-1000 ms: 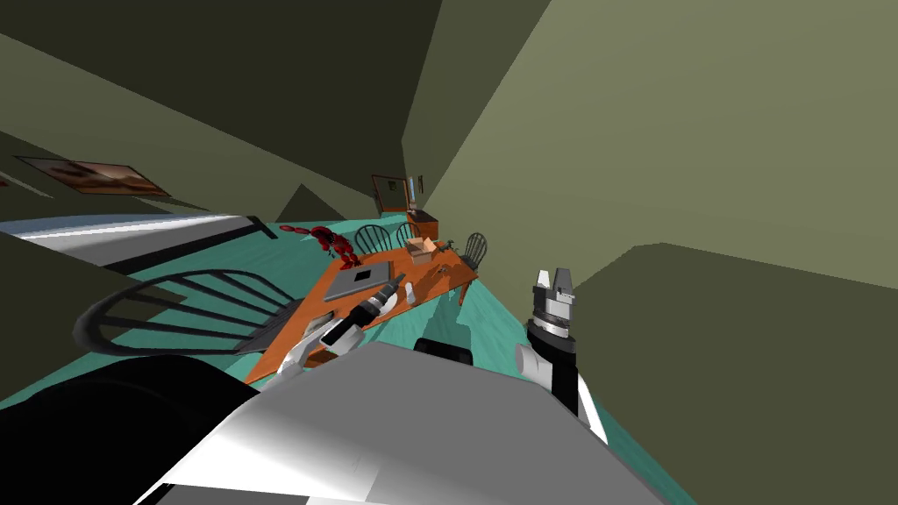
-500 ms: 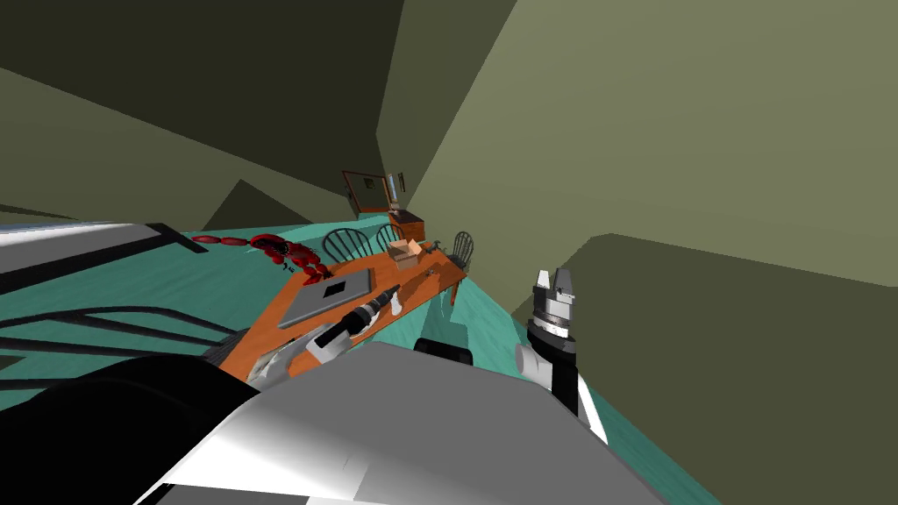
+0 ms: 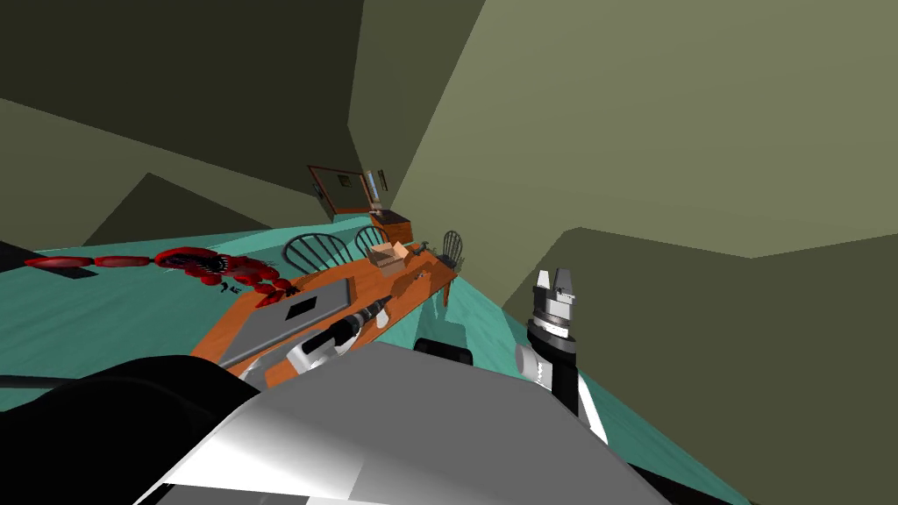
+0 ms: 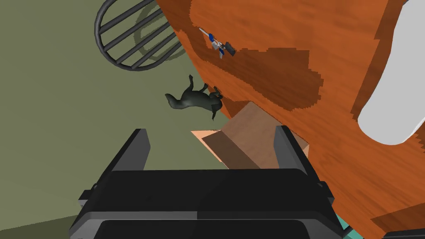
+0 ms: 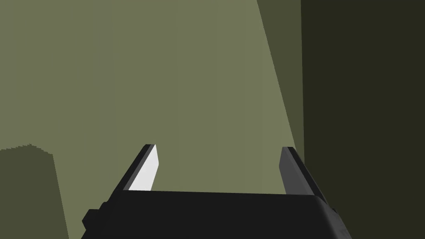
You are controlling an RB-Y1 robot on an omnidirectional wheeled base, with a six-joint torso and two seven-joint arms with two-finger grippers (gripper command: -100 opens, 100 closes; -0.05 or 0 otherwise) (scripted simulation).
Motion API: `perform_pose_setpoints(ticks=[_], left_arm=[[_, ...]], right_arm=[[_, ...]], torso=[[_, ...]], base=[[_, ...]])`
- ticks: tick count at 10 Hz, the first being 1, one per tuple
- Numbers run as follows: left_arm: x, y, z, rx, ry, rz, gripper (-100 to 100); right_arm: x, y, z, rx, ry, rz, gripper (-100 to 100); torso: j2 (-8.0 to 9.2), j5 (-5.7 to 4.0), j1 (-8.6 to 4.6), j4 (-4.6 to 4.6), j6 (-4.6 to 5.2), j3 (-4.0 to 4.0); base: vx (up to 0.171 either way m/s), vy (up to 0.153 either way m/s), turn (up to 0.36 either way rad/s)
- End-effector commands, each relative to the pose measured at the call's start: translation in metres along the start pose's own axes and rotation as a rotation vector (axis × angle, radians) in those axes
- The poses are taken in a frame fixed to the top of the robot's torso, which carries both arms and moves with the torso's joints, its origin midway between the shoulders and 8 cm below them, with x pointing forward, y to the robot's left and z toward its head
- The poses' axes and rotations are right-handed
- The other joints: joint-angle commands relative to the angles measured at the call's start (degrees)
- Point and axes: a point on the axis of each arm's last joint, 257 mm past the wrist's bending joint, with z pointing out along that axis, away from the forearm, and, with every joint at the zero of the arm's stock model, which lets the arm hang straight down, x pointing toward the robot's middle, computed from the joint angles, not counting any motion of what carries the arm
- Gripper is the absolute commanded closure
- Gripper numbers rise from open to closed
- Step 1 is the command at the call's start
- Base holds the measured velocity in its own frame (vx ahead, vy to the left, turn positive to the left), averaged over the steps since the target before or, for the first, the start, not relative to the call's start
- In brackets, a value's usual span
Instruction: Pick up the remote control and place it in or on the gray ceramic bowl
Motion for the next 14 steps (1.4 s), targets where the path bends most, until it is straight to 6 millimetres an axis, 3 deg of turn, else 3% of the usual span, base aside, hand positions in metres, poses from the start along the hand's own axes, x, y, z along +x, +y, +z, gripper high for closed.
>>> perform_pose_setpoints(ticks=[1,2,3,5,6,11,12,14], left_arm=[[-0.001,0.015,0.001,-0.025,0.002,0.0,-100],[0.002,0.04,-0.006,-0.089,0.024,-0.007,-100],[0.001,0.043,-0.006,-0.095,0.023,-0.007,-100],[0.004,0.096,-0.026,-0.229,0.057,-0.02,-100],[0.004,0.097,-0.026,-0.23,0.056,-0.02,-100],[0.006,0.211,-0.1,-0.547,0.108,-0.058,-100],[0.006,0.211,-0.1,-0.547,0.108,-0.058,-100],[0.007,0.247,-0.135,-0.659,0.117,-0.078,-100]], right_arm=[[0.0,0.0,0.0,0.0,0.0,0.0,0],[0.0,0.0,0.0,0.0,0.0,0.0,0],[0.0,0.0,0.0,0.0,0.0,0.0,0],[0.0,0.0,0.0,0.0,0.0,0.0,0],[0.0,0.0,0.0,0.0,0.0,0.0,0],[0.0,0.0,0.0,0.0,0.0,0.0,0],[0.0,0.0,0.0,0.0,0.0,0.0,0],[0.0,0.0,0.0,0.0,0.0,0.0,0]], torso=[[0.0,0.0,0.0,0.0,0.0,0.0],[0.11,0.0,0.01,0.02,-0.02,0.06],[0.13,0.01,-0.01,0.03,0.02,0.07],[0.1,-0.01,-0.04,0.03,0.04,0.06],[0.0,-0.02,-0.04,0.0,0.02,0.01],[-0.09,-0.01,-0.02,-0.02,0.0,-0.05],[-0.07,-0.02,-0.06,-0.02,-0.01,-0.04],[0.04,-0.02,-0.07,0.01,-0.01,0.03]], base=[[0.031,0.003,0.027],[0.04,-0.005,-0.156],[0.037,-0.005,-0.146],[0.068,-0.013,-0.307],[0.066,-0.001,-0.065],[0.088,-0.002,-0.227],[0.06,0.0,-0.047],[0.068,0.001,-0.131]])
